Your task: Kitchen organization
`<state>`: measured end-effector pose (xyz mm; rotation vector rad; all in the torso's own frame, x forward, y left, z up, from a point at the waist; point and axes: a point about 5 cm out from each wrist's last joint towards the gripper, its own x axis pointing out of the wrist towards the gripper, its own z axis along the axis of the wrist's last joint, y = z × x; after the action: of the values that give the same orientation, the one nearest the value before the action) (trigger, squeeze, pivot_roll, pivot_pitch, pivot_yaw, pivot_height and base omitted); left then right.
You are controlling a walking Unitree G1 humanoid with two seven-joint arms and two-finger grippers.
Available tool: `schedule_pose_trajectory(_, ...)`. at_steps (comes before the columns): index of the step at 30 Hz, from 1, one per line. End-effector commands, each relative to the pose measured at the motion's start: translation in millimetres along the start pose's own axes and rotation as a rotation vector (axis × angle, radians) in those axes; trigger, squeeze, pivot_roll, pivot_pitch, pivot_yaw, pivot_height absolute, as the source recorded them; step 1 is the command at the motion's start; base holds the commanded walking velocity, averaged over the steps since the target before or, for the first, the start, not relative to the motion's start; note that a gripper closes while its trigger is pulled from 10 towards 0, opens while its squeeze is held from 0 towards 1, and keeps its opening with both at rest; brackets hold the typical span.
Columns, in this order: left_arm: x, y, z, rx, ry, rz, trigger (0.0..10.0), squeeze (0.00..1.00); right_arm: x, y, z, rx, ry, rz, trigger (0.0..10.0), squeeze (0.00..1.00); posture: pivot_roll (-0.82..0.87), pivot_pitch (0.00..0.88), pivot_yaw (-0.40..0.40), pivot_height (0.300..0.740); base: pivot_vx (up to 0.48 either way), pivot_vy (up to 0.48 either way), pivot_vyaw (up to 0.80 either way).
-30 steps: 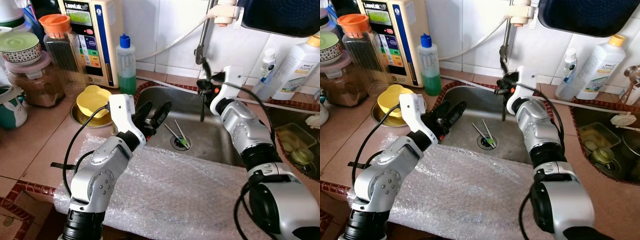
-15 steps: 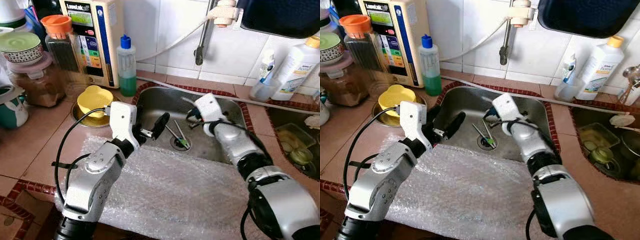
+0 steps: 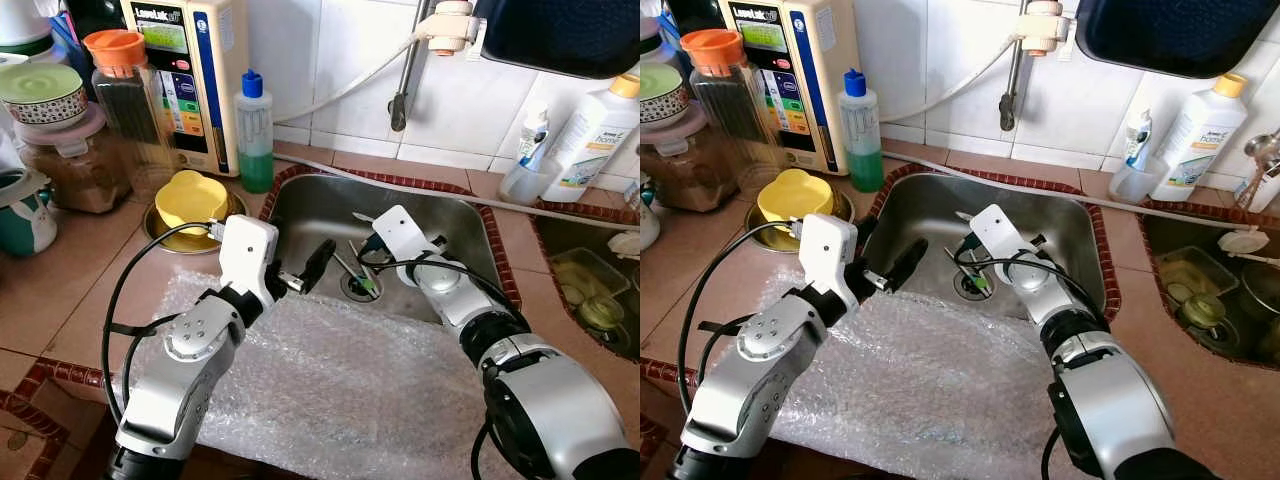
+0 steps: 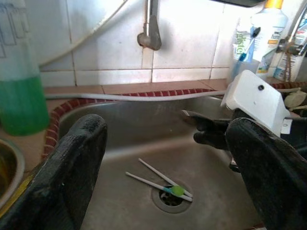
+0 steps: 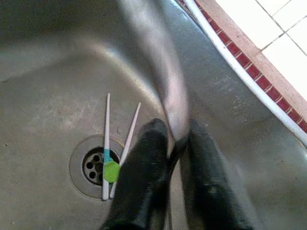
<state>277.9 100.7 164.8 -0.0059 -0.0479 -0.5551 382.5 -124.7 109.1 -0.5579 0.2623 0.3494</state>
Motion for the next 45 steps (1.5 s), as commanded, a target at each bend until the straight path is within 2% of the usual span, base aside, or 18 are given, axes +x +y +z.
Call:
schedule_pose_trajectory(1,0.1,-2.1,5,0.020,-0.022,-0.002,10.0,0.00,1.0,-2.5,4,0.005,-0.002,-0.004,10.0,1.00,0.13,0.022,-0.078,0.740,0.000,0.000,0.00)
schedule_pose_trajectory(13,1.4,-3.1,3,0.057,-0.017,0.004,10.0,0.00,3.2,9.2,8,0.062,-0.009,0.017,10.0,1.00,0.13,0.024,-0.081,0.740,0.000,0.000,0.00)
schedule_pose_trajectory(18,0.8,-2.5,0,0.072,-0.007,0.013,10.0,0.00,2.9,8.4,8,0.083,-0.021,0.019,10.0,1.00,0.13,0.025,-0.083,0.740,0.000,0.000,0.00)
schedule_pose_trajectory(25,2.4,1.3,0,0.100,-0.006,0.050,10.0,0.00,2.5,-1.2,15,0.148,-0.064,0.005,10.0,1.00,0.12,0.025,-0.085,0.740,0.000,0.000,0.00)
schedule_pose_trajectory(34,2.7,27.5,8,0.142,-0.044,0.214,10.0,0.00,-1.5,-20.1,42,0.284,-0.253,-0.008,10.0,1.00,0.11,0.014,-0.072,0.740,0.000,0.000,0.00)
schedule_pose_trajectory(39,3.3,32.7,8,0.161,-0.044,0.244,10.0,0.00,-6.1,-28.7,47,0.320,-0.313,-0.036,10.0,1.00,0.10,0.012,-0.066,0.740,0.000,0.000,0.00)
schedule_pose_trajectory(45,8.4,34.5,11,0.174,-0.059,0.260,10.0,0.00,-24.3,-40.0,50,0.372,-0.398,-0.077,10.0,1.00,0.07,0.022,-0.046,0.740,0.000,0.000,0.00)
